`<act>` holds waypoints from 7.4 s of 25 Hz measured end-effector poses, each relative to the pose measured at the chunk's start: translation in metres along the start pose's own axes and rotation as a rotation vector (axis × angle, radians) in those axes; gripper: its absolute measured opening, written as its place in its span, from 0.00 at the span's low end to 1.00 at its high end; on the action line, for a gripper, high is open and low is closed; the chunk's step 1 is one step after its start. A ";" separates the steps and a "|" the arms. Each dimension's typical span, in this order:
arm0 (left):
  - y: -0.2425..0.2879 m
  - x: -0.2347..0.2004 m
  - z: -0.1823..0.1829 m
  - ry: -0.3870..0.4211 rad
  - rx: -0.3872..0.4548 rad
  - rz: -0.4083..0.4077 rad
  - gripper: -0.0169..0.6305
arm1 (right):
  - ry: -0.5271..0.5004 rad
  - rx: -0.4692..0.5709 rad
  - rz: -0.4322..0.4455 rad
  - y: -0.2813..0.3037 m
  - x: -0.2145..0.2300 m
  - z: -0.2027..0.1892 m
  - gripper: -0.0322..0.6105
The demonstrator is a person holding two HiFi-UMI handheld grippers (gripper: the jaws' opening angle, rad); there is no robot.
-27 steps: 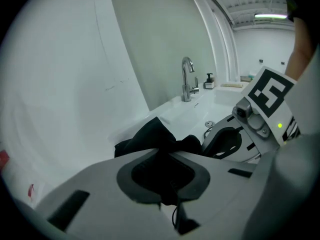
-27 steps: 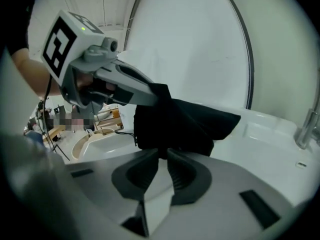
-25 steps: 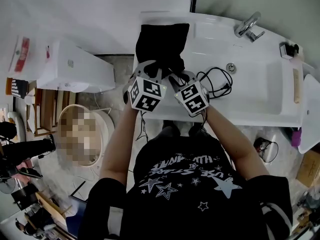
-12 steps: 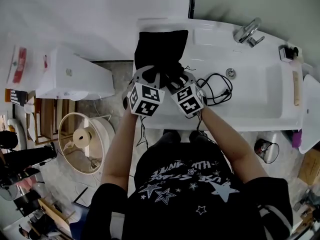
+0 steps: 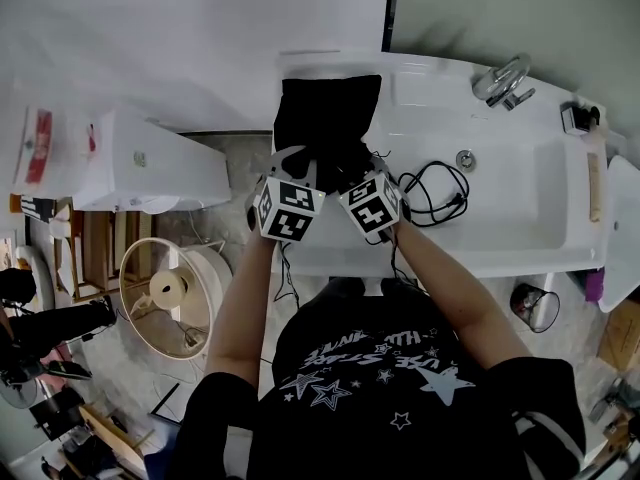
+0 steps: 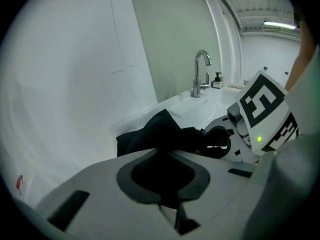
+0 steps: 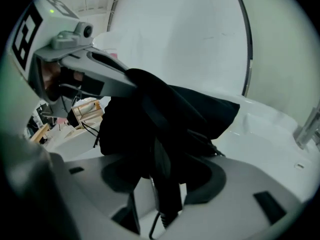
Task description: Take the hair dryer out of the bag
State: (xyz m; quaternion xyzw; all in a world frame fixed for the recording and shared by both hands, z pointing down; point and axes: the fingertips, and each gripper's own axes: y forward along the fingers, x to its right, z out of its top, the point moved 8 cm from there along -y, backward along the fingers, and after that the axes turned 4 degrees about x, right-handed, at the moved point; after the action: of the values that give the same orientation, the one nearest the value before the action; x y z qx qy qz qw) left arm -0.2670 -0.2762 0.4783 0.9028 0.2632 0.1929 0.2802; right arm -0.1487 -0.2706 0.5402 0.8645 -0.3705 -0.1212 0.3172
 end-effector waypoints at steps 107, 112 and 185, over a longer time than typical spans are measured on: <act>-0.077 0.013 -0.007 -0.399 0.162 0.187 0.07 | -0.053 0.331 0.553 -0.214 -0.015 -0.045 0.35; -0.077 0.019 -0.010 -0.453 0.164 0.203 0.07 | -0.068 0.345 0.582 -0.228 -0.013 -0.049 0.35; -0.240 0.196 -0.049 -0.380 0.370 0.027 0.07 | 0.217 0.520 0.180 -0.359 -0.080 -0.114 0.35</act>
State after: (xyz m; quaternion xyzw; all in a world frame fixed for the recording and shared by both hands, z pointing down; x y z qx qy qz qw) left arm -0.2250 0.0270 0.4099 0.9621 0.2246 -0.0278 0.1521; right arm 0.0486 0.0270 0.3969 0.8884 -0.4282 0.0995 0.1321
